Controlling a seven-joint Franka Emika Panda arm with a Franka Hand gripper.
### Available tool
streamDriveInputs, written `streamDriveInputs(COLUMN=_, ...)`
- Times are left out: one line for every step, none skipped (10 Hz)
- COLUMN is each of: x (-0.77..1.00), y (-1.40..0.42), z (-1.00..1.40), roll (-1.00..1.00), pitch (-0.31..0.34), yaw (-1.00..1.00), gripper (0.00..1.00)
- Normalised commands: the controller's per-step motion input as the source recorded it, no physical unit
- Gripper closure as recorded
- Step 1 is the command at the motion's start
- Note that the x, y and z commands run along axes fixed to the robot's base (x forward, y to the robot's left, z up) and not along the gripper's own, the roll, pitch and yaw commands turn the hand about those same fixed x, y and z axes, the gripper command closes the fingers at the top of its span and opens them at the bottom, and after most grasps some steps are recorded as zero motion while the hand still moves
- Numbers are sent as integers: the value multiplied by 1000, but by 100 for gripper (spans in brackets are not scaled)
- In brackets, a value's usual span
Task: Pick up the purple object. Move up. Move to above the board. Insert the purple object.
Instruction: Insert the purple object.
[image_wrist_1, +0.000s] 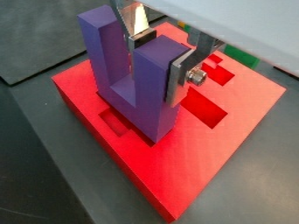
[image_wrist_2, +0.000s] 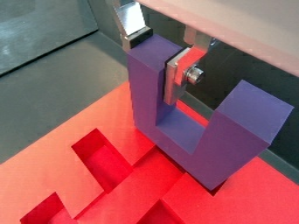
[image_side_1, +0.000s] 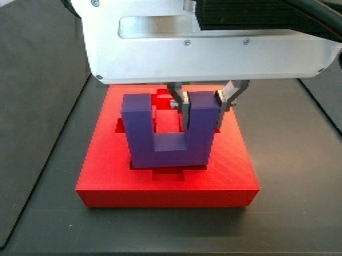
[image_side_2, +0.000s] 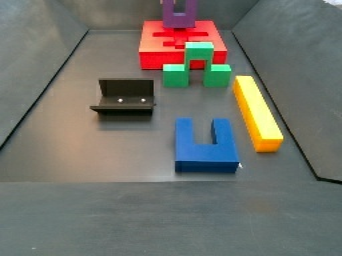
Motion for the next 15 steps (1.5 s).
streamDriveInputs(x=23, y=-69, z=-186, roll=-6, pitch=-51, yaw=3, gripper=100)
streamDriveInputs(x=160, y=-143, z=-183, roll=-40, pitch=-53, yaw=0, gripper=100)
streamDriveInputs(x=174, y=0, z=-274, roll=-14, pitch=-57, yaw=-86, gripper=100)
streamDriveInputs(x=240, y=-14, z=-211, roll=-70, pitch=-53, yaw=-146, gripper=100)
streamDriveInputs(x=117, y=0, z=-220, roll=-84, pitch=-64, yaw=-189, gripper=100)
streamDriveInputs(x=23, y=0, z=-254, roll=-47, pitch=-53, yaw=-126, gripper=100)
streamDriveInputs(x=-29, y=94, z=-206, roll=-77, pitch=-31, yaw=-134, gripper=100)
streamDriveInputs(x=-117, y=0, z=-29, roll=-51, pitch=-44, yaw=0, gripper=100)
streamDriveInputs(x=-154, y=-166, z=-71, roll=0, pitch=-56, yaw=86, gripper=100)
streamDriveInputs(x=-43, y=-171, z=-106, roll=0, pitch=-57, yaw=77, gripper=100)
streamDriveInputs(x=-26, y=-69, z=-111, roll=-13, pitch=-47, yaw=54, gripper=100)
streamDriveInputs(x=0, y=-20, z=-160, roll=-14, pitch=-49, yaw=54, gripper=100)
streamDriveInputs(x=0, y=0, z=-206, roll=-21, pitch=-47, yaw=0, gripper=100)
streamDriveInputs(x=-46, y=171, z=-206, roll=-91, pitch=-56, yaw=0, gripper=100)
streamDriveInputs(x=-251, y=126, z=-106, roll=-131, pitch=-74, yaw=0, gripper=100)
